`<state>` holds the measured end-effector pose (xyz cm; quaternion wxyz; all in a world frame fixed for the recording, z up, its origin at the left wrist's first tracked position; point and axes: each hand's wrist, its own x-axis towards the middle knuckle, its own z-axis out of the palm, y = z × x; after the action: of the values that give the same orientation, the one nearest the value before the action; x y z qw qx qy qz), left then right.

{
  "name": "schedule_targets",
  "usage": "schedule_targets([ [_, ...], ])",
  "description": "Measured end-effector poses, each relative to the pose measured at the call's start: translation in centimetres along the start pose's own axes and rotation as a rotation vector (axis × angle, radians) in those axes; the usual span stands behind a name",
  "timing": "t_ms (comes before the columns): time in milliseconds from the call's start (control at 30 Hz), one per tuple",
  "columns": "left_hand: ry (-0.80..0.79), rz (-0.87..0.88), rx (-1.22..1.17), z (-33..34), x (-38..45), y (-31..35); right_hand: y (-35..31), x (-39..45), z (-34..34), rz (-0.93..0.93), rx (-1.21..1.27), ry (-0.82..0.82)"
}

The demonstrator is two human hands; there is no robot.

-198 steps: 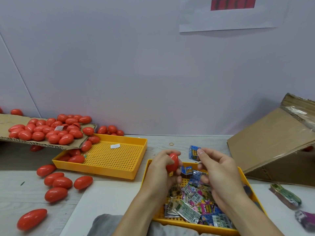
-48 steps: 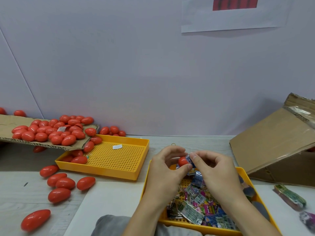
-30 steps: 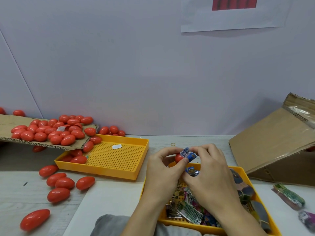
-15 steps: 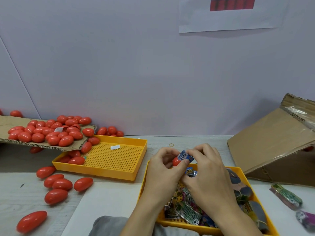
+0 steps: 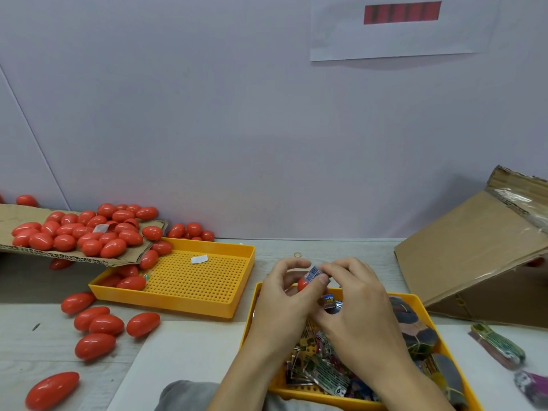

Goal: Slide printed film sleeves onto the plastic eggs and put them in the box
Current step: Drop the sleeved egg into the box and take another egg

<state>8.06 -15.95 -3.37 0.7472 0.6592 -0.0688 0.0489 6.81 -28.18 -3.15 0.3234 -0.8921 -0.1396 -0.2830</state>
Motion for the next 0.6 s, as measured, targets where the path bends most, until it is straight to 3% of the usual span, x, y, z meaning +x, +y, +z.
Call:
schedule_targets([
  [200,-0.057,0.025,0.015,0.01,0.06,0.23,-0.06,-0.02,-0.06,-0.001,0.140,0.000],
  [600,-0.076,0.008,0.015,0.21,-0.30,0.73,0.23,-0.10,0.17,0.035,0.171,0.039],
])
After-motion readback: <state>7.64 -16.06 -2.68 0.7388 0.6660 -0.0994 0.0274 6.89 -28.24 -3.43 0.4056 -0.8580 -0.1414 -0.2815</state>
